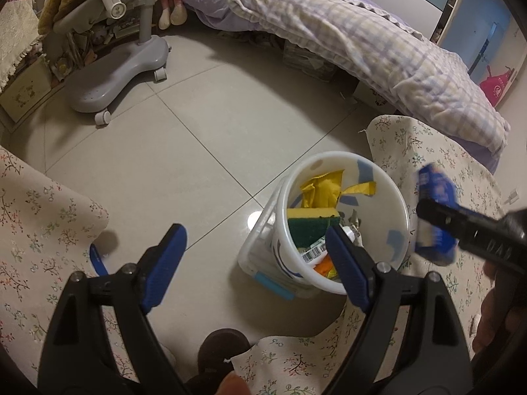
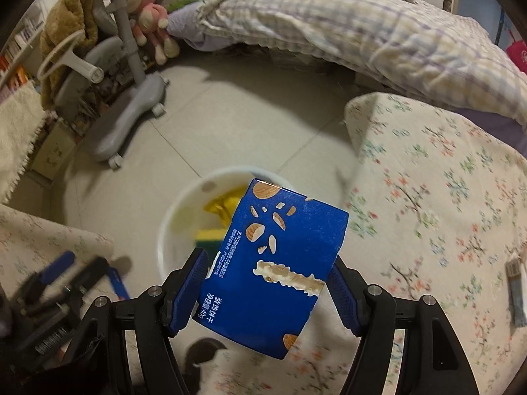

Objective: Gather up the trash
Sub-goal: 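Carry the peel and blue box over the white bin and open both grippers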

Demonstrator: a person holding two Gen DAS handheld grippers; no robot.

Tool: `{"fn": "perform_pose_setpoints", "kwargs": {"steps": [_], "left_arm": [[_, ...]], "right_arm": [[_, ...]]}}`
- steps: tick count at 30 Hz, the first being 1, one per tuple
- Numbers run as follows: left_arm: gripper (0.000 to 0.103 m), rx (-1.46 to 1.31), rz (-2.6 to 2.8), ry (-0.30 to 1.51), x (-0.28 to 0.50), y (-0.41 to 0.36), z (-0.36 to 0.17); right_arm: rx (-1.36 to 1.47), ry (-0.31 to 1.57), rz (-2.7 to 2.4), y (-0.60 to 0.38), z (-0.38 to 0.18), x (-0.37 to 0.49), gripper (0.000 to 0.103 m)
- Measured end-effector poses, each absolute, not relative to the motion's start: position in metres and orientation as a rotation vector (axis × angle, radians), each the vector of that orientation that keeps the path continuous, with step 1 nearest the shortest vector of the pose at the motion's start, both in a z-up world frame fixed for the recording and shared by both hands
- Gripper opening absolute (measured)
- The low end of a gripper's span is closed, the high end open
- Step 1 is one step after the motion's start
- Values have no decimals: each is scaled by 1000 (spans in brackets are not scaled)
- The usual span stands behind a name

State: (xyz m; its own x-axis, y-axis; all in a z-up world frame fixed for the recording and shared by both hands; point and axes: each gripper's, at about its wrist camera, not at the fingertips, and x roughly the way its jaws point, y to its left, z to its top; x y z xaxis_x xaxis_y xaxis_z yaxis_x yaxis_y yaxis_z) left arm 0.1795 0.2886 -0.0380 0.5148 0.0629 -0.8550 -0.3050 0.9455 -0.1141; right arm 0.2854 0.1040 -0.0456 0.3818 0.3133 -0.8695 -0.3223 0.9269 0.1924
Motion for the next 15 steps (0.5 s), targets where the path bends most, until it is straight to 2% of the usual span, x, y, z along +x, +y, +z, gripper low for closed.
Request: {"fn": "perform_pose_setpoints", "kwargs": {"steps": [1, 15], "left_arm": [[86, -263, 222, 1008, 179, 289, -37], [86, -242, 137, 1004, 176, 267, -29]], "right_arm": [[4, 1095, 408, 105, -42, 286, 85], [-38, 1022, 339, 48, -11, 253, 86]]}}
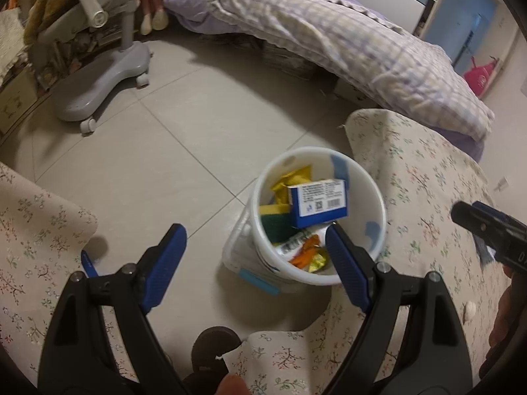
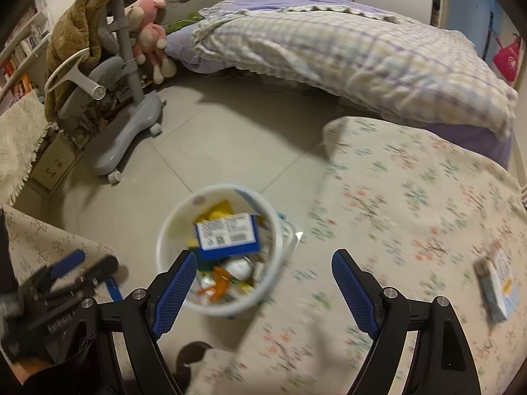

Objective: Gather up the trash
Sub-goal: 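Carry the peel and blue box over the white bin and open both grippers, then grasp the white tissue with the right gripper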

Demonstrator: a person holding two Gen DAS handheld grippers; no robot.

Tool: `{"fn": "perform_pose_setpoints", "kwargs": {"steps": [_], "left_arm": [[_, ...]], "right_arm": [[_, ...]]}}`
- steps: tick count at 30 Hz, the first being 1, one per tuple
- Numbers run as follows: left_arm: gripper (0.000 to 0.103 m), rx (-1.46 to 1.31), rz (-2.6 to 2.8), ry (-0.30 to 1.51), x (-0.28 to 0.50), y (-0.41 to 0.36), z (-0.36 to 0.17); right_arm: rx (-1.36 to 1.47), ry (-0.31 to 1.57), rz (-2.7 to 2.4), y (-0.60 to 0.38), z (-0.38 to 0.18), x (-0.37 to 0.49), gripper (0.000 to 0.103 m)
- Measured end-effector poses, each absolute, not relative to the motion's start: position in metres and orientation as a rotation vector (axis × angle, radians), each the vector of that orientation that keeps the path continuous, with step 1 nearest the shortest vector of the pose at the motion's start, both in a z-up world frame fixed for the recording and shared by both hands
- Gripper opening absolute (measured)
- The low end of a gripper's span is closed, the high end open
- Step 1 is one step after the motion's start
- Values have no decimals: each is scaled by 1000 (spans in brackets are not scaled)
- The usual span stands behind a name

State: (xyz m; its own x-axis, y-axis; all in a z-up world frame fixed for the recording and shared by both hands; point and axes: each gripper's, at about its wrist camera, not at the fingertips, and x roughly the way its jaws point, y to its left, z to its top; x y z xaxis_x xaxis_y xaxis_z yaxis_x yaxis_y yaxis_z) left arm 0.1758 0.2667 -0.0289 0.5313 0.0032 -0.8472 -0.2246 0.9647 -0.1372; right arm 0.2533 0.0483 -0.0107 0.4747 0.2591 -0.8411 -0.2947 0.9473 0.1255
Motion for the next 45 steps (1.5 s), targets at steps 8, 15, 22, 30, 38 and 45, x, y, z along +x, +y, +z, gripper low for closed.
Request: {"fn": "perform_pose_setpoints", "kwargs": {"steps": [8, 15, 22, 30, 38, 45], "left_arm": [[86, -183, 72, 1003, 172, 233, -22], [86, -165, 16, 1025, 174, 202, -23], [87, -132, -27, 1042, 175, 164, -25], [87, -60, -83, 1072, 176, 119, -31], [87, -4, -128, 1091, 172, 89, -35], [87, 53, -168, 1101, 167, 57, -38]], "right_arm": [[-28, 1028, 248, -32, -11, 222, 86], [-8, 1049, 170, -104, -18, 197, 86], [18, 1116, 100, -153, -43, 178, 86], [57, 1241, 87, -174, -77, 165, 83], [36, 1305, 107, -176, -98, 156, 62], [37, 1310, 131, -187, -105, 155, 24]]}}
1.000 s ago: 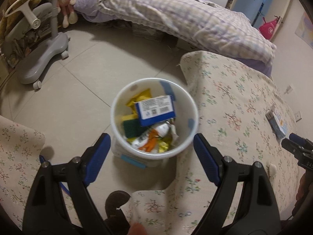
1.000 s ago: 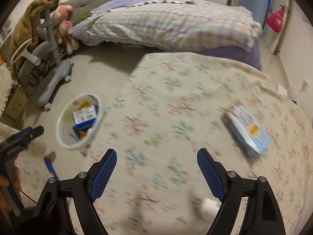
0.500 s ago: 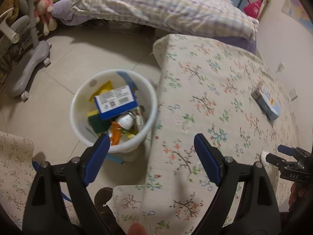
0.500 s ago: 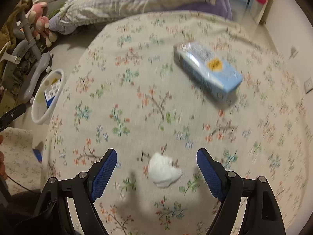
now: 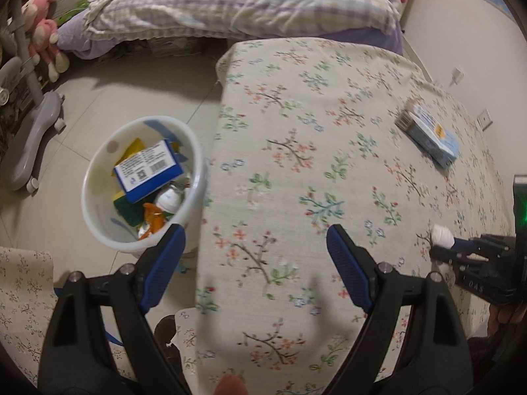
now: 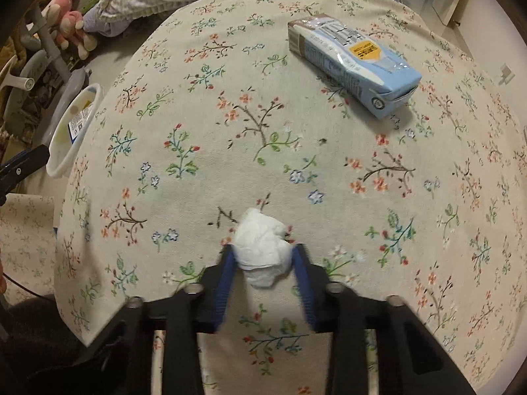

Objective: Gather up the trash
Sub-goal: 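Grasp the white tissue with the right gripper, then grasp the light blue milk carton with the left gripper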

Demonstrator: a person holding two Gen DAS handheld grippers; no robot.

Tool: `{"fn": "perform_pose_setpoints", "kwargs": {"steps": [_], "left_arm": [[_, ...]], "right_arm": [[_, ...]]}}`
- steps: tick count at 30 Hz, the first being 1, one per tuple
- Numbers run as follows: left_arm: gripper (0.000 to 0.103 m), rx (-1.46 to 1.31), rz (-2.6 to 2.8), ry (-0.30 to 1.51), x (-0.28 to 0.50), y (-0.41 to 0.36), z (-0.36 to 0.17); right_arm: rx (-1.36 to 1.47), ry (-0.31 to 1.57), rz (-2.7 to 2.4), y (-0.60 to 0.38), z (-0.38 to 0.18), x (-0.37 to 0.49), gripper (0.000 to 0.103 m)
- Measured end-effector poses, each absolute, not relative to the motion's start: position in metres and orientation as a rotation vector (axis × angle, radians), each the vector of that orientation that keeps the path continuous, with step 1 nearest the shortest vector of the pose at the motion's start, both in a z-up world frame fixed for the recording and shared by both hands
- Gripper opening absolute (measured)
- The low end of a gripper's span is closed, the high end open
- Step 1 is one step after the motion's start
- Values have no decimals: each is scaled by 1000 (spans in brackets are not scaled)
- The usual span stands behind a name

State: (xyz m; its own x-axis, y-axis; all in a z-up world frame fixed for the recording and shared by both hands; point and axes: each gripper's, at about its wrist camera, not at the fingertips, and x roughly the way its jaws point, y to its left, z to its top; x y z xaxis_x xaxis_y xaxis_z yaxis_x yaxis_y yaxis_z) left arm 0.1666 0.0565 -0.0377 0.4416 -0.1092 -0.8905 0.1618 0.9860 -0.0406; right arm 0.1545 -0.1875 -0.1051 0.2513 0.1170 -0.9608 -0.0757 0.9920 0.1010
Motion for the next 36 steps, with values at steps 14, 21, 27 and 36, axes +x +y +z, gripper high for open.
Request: {"fn": "perform_pose_setpoints", "kwargs": {"steps": [14, 21, 27, 36], "left_arm": [[87, 67, -231, 1202, 177, -45, -42], [87, -52, -283, 1224, 213, -129, -35], [87, -137, -235, 1213, 249, -180, -42], [87, -161, -174, 1245, 273, -220, -71]], "right_arm": [[203, 1173, -29, -305, -63, 134, 21], [239, 1154, -75, -346, -59, 129, 21], [248, 1169, -74, -360, -68, 129, 21], [273, 1180, -74, -376, -75, 123, 21]]}}
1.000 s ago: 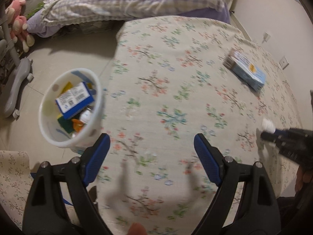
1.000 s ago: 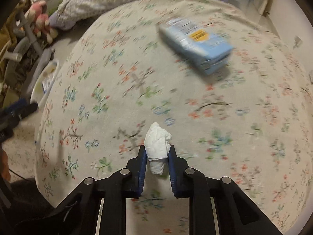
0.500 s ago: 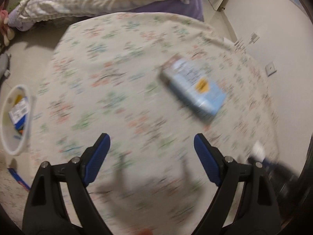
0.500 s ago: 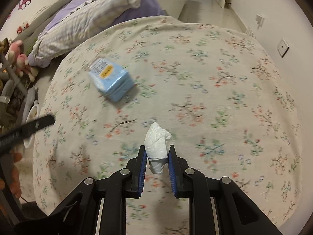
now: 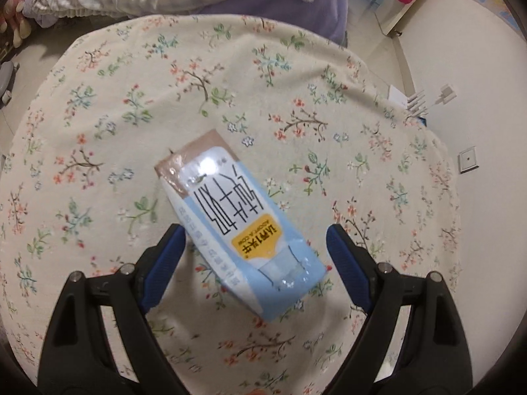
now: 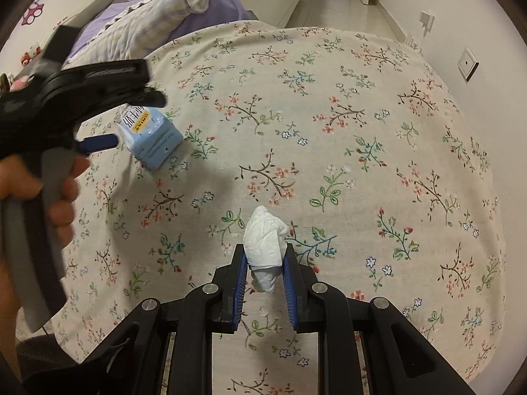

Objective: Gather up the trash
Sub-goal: 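Grasp the light blue milk carton with the left gripper, then carry the carton and tissue over the white bin and open both grippers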

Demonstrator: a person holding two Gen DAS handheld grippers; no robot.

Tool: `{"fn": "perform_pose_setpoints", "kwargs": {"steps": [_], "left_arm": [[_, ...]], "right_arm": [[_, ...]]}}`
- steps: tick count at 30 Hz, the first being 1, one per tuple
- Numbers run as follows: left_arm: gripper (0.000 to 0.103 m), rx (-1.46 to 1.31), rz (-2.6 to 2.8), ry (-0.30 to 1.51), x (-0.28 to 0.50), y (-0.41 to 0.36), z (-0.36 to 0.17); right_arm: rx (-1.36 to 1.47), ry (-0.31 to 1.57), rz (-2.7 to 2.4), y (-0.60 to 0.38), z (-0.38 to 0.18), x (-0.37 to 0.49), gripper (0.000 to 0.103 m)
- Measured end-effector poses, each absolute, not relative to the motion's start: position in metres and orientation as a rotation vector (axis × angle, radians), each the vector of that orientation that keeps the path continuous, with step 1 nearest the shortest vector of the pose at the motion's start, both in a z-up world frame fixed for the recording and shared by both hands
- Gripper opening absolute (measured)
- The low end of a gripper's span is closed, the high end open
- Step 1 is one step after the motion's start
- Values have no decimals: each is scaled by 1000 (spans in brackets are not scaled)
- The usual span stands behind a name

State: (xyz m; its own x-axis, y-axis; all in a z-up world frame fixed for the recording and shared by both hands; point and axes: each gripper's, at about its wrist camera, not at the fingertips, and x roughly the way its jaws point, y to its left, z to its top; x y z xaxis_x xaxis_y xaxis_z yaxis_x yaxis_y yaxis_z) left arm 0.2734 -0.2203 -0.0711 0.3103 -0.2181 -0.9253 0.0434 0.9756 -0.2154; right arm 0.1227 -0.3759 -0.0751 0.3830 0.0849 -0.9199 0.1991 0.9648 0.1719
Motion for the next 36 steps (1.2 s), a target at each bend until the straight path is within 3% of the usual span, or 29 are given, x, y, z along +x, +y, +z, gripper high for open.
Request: {"fn": "perform_pose_setpoints", "kwargs": {"steps": [7, 21, 36], "left_arm": [[69, -141, -209, 1270, 256, -208, -81], [68, 70, -372, 1219, 183, -135, -68], [65, 104, -444, 1152, 151, -57, -43]], "right_arm": [[303, 1162, -59, -375, -69, 122, 21], [260, 1113, -51, -341, -48, 131, 21], [209, 1073, 57, -267, -32, 139, 21]]}}
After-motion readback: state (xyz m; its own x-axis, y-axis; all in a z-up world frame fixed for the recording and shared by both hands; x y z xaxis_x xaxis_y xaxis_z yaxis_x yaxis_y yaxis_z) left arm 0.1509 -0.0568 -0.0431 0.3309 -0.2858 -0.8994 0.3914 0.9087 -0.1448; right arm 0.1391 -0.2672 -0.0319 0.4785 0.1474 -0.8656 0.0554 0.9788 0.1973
